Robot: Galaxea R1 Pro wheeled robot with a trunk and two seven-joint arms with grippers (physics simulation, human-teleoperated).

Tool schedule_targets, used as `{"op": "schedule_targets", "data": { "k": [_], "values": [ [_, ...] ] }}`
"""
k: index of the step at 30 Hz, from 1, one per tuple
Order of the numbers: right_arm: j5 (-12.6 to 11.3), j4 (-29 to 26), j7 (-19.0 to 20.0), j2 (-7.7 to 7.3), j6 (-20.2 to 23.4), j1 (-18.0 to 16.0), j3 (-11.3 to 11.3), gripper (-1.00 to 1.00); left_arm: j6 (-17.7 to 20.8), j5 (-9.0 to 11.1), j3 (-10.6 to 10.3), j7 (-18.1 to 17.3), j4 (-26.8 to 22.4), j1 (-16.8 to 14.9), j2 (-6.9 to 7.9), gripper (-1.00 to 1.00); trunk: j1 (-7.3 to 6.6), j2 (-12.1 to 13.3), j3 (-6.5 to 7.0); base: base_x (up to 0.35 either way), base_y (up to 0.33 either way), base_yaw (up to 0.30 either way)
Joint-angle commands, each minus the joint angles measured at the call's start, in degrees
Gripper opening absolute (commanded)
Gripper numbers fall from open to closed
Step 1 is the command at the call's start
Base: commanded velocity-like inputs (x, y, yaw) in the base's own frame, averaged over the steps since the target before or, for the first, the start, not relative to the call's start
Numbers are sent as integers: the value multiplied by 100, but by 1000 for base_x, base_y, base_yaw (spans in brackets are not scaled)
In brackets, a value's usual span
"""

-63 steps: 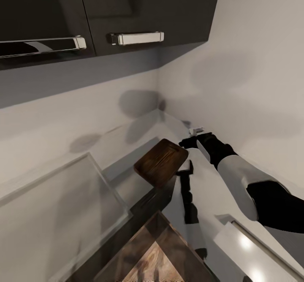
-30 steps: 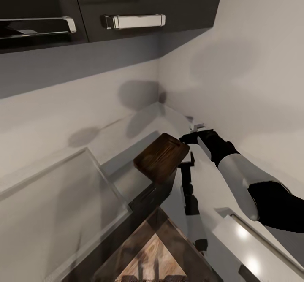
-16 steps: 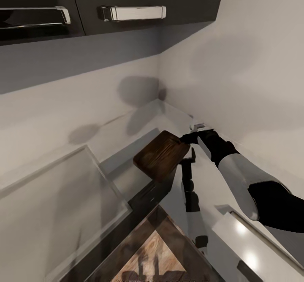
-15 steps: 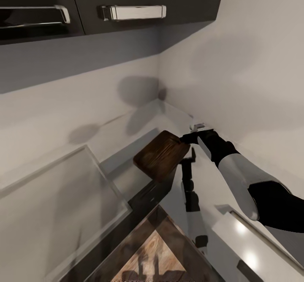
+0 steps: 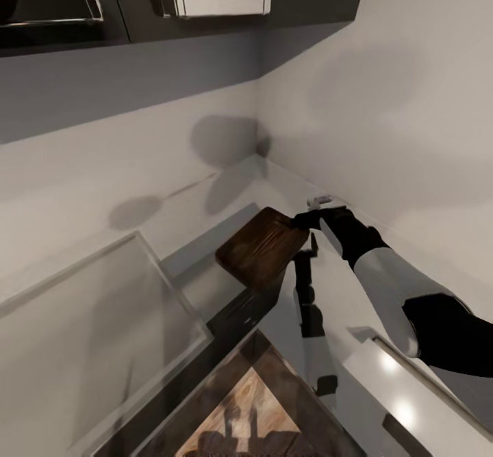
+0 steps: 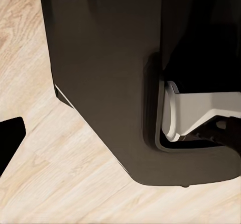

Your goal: In the kitchen, take the Vidalia onion out of the sink, dice it on the chopping board with the paring knife, put the diced onion into the bowl on the countertop, then place both the paring knife and the chopping board into the sink.

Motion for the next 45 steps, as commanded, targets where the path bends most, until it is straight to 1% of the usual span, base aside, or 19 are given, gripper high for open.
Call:
{"op": "schedule_targets", "data": {
  "k": [1, 32, 45],
  "values": [
    [1, -18, 10, 0, 29, -4, 16, 100, -9, -60, 24, 13, -10, 4, -4, 100, 3, -10, -18, 0, 0, 0],
    [-8, -28, 10, 18, 30, -4, 27, 100, -4, -60, 24, 13, -10, 4, -4, 100, 3, -10, -302, 0, 0, 0],
    [1, -6, 28, 3, -14, -4, 34, 100, -7, -60, 24, 13, -10, 4, -4, 100, 3, -10, -318, 0, 0, 0]
  ]
}}
